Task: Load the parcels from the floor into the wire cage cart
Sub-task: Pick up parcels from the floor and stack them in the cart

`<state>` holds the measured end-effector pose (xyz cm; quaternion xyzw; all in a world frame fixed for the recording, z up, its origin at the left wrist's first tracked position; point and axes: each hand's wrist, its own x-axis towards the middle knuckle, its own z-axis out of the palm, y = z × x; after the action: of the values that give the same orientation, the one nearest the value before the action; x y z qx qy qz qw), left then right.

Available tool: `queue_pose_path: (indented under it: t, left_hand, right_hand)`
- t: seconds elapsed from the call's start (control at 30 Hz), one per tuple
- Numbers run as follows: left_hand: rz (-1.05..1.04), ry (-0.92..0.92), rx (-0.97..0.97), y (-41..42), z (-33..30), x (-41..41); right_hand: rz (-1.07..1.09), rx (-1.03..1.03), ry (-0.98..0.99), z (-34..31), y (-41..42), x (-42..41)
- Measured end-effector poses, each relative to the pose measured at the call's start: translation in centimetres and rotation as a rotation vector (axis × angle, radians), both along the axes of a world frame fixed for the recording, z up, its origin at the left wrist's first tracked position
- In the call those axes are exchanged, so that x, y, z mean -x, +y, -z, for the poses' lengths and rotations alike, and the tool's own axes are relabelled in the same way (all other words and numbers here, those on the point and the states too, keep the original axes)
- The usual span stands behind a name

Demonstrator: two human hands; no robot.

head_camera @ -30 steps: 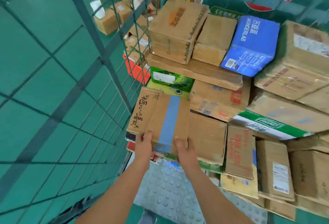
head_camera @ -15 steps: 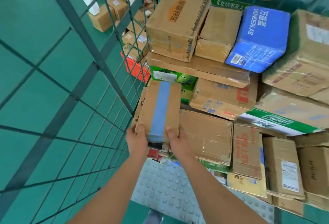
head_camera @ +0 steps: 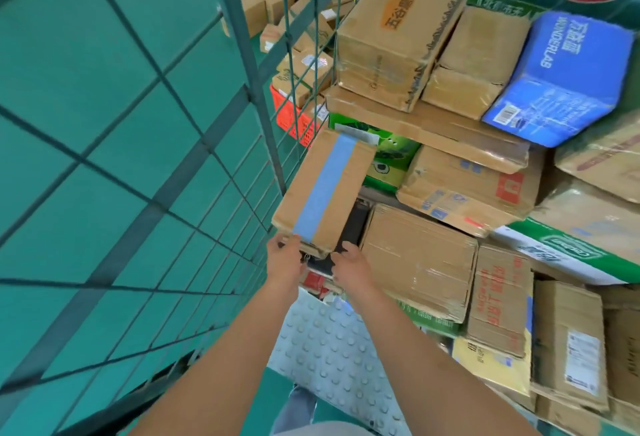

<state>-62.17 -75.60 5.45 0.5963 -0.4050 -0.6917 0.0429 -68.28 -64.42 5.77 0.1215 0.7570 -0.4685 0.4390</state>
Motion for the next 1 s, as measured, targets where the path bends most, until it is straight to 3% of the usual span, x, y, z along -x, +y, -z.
queue_pose_path:
  t: [0.2, 0.47, 0.7, 1.0]
  left_hand:
    - [0.136, 0.045, -0.032, 6.1, -2.4, -3.7]
    - [0.503, 0.017, -0.104, 20.9, -3.4, -7.9]
    - [0.894, 0.008, -0.119, 35.1, -4.6, -12.6]
    - [1.336, -0.047, -0.116, 44.2, -5.0, -15.1]
  right_hand:
    - [0.099, 0.039, -0.109, -1.0, 6.8, -3.8]
    - [0.574, 0.118, -0.194, -2.4, 23.9, -11.4]
    - [0.888, 0.171, -0.114, -3.6, 39.6, -20.2]
    - [1.392, 0.154, -0.127, -4.6, 47.8, -30.2]
